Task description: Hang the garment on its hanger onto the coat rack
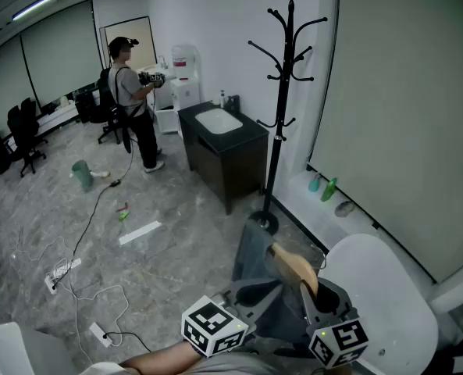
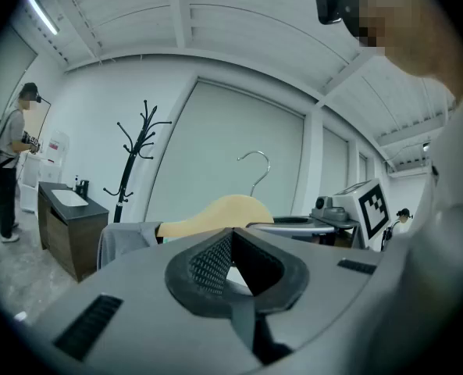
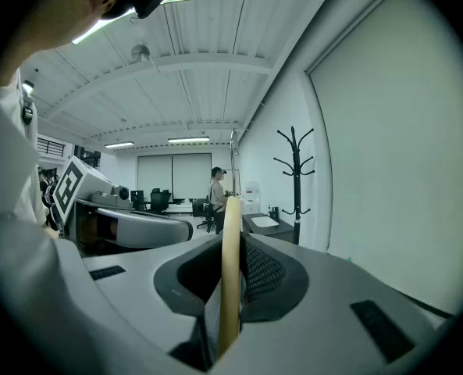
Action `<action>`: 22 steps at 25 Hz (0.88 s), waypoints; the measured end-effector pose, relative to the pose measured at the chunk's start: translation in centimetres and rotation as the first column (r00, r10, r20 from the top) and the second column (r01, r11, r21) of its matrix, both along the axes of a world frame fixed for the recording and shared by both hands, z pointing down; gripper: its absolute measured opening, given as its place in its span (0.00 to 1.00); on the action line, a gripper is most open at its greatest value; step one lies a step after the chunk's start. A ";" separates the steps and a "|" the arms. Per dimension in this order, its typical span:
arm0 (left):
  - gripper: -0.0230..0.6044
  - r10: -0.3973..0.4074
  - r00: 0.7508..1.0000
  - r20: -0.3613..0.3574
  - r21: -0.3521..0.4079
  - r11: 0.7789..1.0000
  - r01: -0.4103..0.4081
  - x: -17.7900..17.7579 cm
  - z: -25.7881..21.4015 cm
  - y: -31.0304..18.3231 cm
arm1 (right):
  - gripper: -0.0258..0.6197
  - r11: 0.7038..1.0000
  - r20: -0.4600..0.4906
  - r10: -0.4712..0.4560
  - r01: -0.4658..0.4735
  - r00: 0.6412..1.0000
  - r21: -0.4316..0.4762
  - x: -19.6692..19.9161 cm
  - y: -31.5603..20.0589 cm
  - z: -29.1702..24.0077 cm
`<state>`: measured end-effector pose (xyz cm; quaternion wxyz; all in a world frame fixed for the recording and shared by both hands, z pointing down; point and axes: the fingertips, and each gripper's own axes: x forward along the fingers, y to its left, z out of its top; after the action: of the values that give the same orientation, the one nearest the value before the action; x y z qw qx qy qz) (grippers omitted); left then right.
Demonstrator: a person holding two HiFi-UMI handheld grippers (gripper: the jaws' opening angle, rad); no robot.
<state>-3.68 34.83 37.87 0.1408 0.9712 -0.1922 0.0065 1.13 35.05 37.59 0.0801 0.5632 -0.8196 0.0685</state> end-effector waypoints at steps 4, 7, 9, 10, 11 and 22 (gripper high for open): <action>0.04 -0.001 1.000 -0.004 -0.003 1.000 0.001 -0.5 0.1 -0.1 | 0.14 1.000 -0.003 -0.011 0.011 1.000 0.003 -0.7 -0.1 0.0; 0.04 -0.003 1.000 -0.006 -0.007 1.000 0.003 -1.1 0.3 -0.3 | 0.14 1.000 0.005 -0.008 0.008 1.000 -0.003 -1.2 -0.3 0.2; 0.04 -0.005 1.000 -0.010 -0.010 1.000 0.005 -1.6 0.4 -0.4 | 0.14 1.000 0.013 -0.008 0.008 1.000 -0.011 -1.6 -0.5 0.3; 0.04 -0.006 1.000 -0.012 -0.011 1.000 0.006 -1.8 0.3 -0.5 | 0.14 1.000 0.016 -0.008 0.009 1.000 -0.014 -1.7 -0.6 0.2; 0.04 -0.008 1.000 -0.013 -0.012 1.000 0.008 -2.1 0.3 -0.6 | 0.14 1.000 0.016 -0.009 0.010 1.000 -0.014 -1.9 -0.7 0.1; 0.04 -0.029 0.999 -0.026 -0.012 1.000 0.029 -6.9 0.9 -2.8 | 0.14 0.999 -0.007 0.034 -0.034 0.999 0.029 -2.6 -3.6 -1.5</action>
<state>-10.60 32.06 38.80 0.1490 0.9674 -0.2045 -0.0071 -1.45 31.49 36.08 0.0740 0.5784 -0.8105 0.0559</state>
